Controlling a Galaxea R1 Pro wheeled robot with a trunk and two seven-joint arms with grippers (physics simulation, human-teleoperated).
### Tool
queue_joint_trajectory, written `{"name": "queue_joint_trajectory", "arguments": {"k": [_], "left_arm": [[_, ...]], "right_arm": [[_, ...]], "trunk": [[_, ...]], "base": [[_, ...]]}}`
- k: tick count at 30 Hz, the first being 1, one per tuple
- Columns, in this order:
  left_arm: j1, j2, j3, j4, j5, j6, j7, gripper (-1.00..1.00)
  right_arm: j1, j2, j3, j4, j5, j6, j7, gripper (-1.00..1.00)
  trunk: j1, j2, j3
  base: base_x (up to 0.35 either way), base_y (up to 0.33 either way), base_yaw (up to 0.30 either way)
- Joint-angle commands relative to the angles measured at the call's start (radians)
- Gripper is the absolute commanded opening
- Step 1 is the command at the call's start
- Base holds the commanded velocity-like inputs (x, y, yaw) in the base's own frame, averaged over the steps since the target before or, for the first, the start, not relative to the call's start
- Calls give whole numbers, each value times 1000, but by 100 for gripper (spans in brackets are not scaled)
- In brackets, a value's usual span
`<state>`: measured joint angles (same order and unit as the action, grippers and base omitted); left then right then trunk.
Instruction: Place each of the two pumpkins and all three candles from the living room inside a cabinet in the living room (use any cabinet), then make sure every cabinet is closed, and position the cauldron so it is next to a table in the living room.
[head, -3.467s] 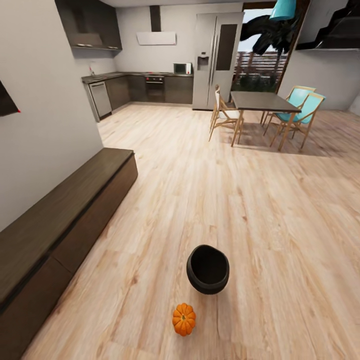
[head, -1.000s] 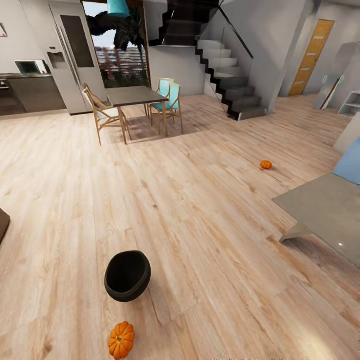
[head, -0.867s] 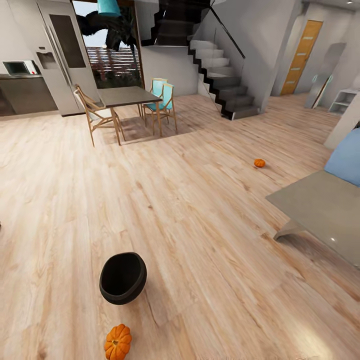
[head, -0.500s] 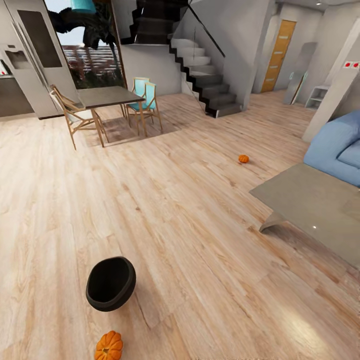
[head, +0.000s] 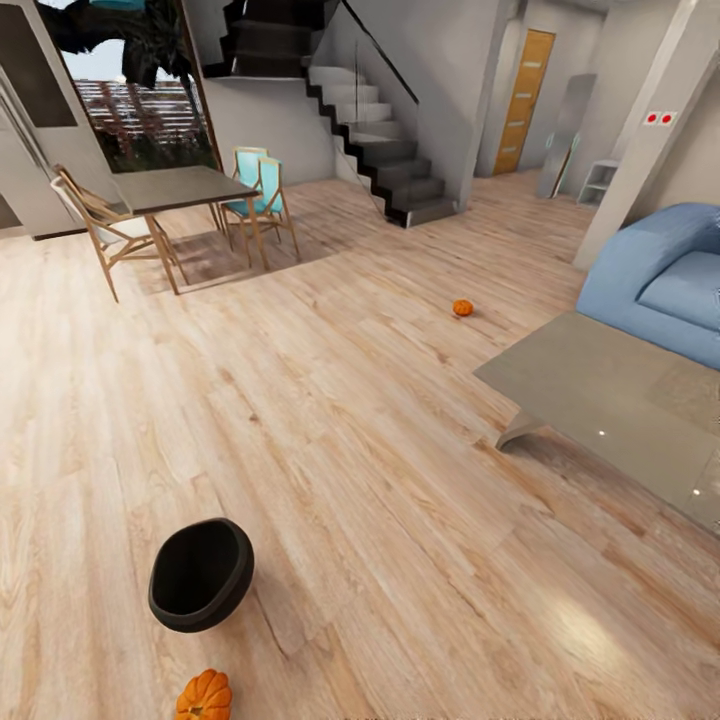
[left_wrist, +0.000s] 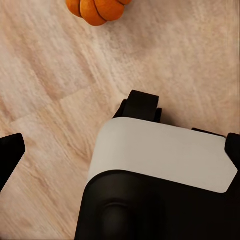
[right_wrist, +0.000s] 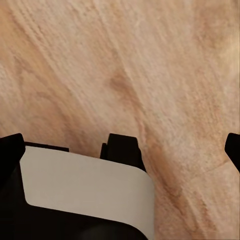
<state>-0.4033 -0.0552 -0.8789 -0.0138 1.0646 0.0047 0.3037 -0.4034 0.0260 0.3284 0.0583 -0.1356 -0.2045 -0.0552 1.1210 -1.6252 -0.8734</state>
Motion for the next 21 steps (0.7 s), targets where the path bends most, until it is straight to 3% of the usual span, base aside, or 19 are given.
{"name": "queue_joint_trajectory", "arguments": {"k": [1,18,21], "left_arm": [[0,0,0,0,0,0,0,100],[0,0,0,0,0,0,0,100],[0,0,0,0,0,0,0,100]], "right_arm": [[0,0,0,0,0,0,0,100],[0,-1,1,0,2,4,2,100],[0,-3,1,0,2,4,5,100]], "trunk": [[0,0,-1],[0,0,-2],[0,0,-2]], "base": [[0,0,-53],[0,0,-7],[0,0,-176]]}}
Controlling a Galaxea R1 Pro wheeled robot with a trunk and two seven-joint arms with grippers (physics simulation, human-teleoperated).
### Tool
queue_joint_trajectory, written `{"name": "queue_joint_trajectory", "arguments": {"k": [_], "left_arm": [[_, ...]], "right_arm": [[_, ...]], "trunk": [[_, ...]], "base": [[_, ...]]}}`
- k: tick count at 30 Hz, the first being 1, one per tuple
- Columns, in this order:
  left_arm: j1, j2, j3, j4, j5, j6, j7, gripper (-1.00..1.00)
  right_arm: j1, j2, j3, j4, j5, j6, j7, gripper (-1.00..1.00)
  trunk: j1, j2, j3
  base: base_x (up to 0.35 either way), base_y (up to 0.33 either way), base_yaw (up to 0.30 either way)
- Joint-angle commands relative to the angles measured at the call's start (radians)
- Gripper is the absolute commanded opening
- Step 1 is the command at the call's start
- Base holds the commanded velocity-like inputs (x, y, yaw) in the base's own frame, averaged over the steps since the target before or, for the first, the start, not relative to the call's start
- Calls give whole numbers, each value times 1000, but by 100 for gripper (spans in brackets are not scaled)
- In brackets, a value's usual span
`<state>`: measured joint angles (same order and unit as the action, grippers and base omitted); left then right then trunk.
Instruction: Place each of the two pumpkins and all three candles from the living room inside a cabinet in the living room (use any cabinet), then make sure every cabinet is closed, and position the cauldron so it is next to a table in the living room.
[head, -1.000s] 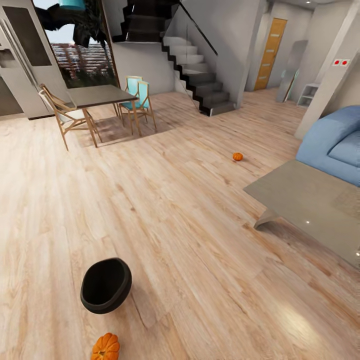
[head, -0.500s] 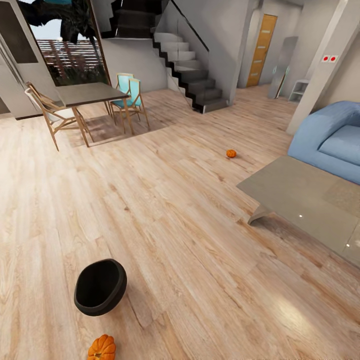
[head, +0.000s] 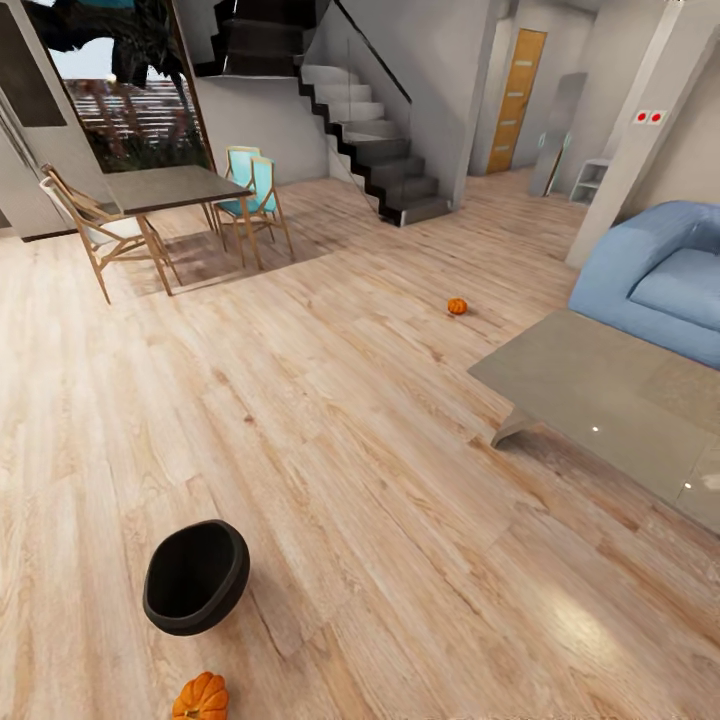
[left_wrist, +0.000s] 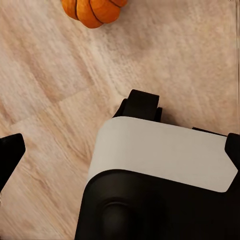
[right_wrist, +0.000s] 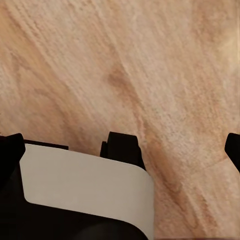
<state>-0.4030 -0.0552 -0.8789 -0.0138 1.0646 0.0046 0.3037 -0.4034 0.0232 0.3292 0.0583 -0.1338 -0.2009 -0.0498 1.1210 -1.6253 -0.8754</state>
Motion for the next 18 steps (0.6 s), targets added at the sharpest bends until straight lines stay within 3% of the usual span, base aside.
{"name": "queue_joint_trajectory", "arguments": {"k": [1,14,18], "left_arm": [[0,0,0,0,0,0,0,100],[0,0,0,0,0,0,0,100],[1,0,0,0,0,0,-1,100]], "right_arm": [[0,0,0,0,0,0,0,100],[0,0,-1,0,0,0,1,100],[0,0,0,0,0,0,1,100]], "trunk": [[0,0,0],[0,0,4],[0,0,5]], "base": [[0,0,-263],[0,0,-280],[0,0,-104]]}}
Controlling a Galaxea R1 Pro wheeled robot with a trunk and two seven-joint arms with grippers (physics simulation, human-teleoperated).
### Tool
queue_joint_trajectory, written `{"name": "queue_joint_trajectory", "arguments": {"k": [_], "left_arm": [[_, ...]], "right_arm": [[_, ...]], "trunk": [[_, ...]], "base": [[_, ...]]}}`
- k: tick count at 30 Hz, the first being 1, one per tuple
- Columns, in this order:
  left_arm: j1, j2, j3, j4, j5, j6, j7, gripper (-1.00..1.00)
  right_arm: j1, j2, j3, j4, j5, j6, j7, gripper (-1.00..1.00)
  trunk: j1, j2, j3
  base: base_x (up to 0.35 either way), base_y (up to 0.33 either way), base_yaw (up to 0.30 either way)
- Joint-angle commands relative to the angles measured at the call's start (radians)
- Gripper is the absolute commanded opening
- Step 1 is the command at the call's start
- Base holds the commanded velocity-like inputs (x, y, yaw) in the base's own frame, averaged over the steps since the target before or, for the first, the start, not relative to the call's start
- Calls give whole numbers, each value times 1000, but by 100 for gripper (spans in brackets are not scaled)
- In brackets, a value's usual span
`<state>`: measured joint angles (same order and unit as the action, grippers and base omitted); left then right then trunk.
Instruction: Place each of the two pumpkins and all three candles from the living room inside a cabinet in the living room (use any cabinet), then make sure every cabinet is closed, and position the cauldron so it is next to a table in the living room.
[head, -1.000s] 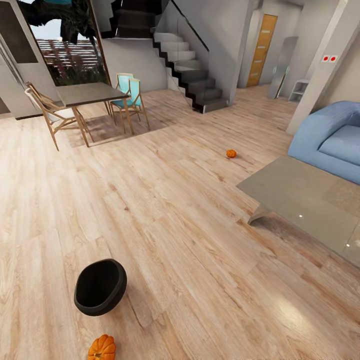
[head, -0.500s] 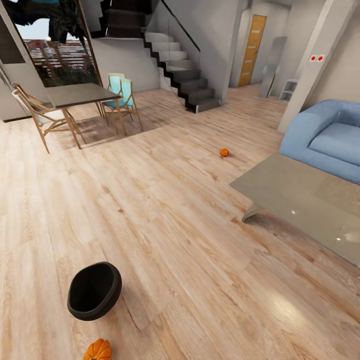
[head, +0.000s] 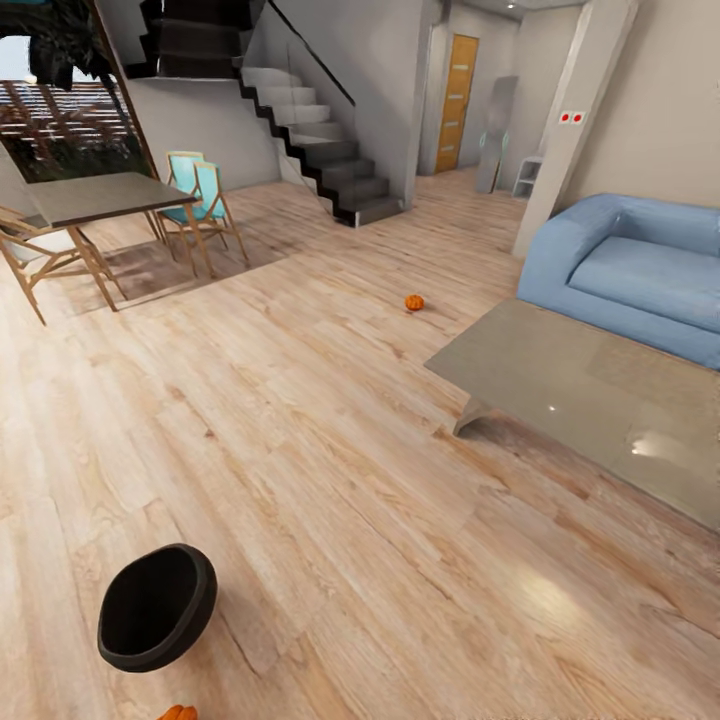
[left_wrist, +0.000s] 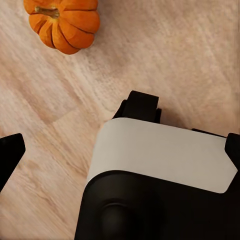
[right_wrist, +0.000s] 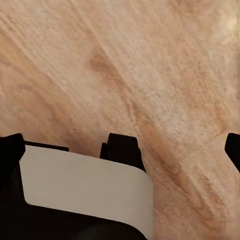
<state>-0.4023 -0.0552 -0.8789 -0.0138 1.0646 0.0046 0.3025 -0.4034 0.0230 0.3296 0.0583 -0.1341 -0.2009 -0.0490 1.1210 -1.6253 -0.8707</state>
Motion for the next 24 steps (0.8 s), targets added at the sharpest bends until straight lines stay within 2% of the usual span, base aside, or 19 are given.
{"name": "queue_joint_trajectory", "arguments": {"k": [1,24], "left_arm": [[0,0,0,1,0,0,0,100],[0,0,0,0,0,0,0,100]], "right_arm": [[0,1,0,0,0,0,0,100],[0,0,0,0,-1,0,0,100]], "trunk": [[0,0,0],[0,0,0]], "base": [[85,0,-19],[316,0,-1]]}}
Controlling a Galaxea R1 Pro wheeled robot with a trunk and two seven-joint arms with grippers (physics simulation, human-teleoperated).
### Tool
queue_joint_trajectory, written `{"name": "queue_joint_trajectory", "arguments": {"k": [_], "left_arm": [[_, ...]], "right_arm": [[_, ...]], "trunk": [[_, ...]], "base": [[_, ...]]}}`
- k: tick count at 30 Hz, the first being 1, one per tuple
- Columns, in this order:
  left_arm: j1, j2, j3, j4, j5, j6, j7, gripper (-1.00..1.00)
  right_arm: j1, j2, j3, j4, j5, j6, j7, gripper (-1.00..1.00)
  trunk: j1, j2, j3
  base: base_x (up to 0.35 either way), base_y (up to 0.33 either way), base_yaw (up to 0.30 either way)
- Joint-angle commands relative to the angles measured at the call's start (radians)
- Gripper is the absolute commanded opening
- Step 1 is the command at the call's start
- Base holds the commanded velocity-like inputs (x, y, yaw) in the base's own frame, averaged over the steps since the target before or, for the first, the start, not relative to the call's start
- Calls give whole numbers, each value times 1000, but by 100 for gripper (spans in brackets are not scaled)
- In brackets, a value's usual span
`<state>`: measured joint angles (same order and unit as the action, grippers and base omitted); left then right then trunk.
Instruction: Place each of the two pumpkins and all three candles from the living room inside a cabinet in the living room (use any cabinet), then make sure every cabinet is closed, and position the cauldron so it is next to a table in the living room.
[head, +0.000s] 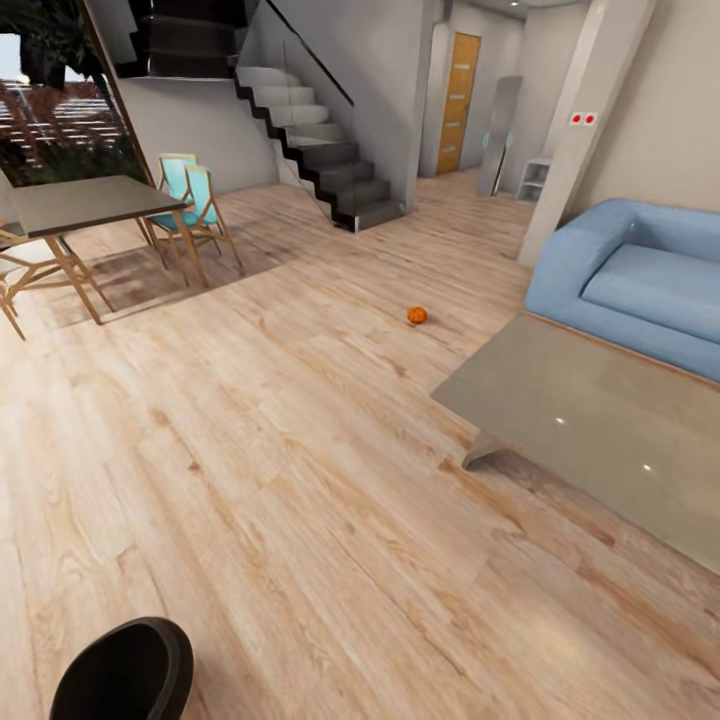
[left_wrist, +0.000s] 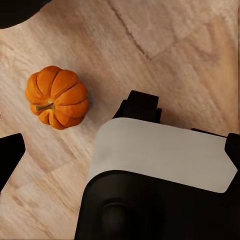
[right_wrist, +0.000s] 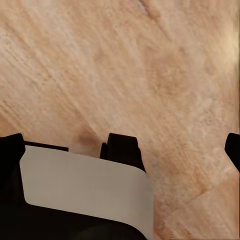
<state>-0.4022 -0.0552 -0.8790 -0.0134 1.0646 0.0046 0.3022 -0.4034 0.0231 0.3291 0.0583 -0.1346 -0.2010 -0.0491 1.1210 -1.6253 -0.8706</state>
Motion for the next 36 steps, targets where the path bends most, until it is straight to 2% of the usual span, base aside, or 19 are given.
{"name": "queue_joint_trajectory", "arguments": {"k": [1,6,13,36], "left_arm": [[0,0,0,0,0,0,0,100],[0,0,0,0,0,0,0,100],[0,0,0,0,0,-1,0,100],[0,-2,0,-1,-1,-2,0,100]], "right_arm": [[0,0,0,0,0,0,0,100],[0,0,0,0,0,0,-2,100],[0,0,0,0,0,-1,-6,100],[0,0,-1,0,0,-2,-6,100]], "trunk": [[0,0,0],[0,0,0],[0,0,0],[0,0,0]], "base": [[329,0,0],[329,0,45],[303,-39,260],[12,-4,286]]}}
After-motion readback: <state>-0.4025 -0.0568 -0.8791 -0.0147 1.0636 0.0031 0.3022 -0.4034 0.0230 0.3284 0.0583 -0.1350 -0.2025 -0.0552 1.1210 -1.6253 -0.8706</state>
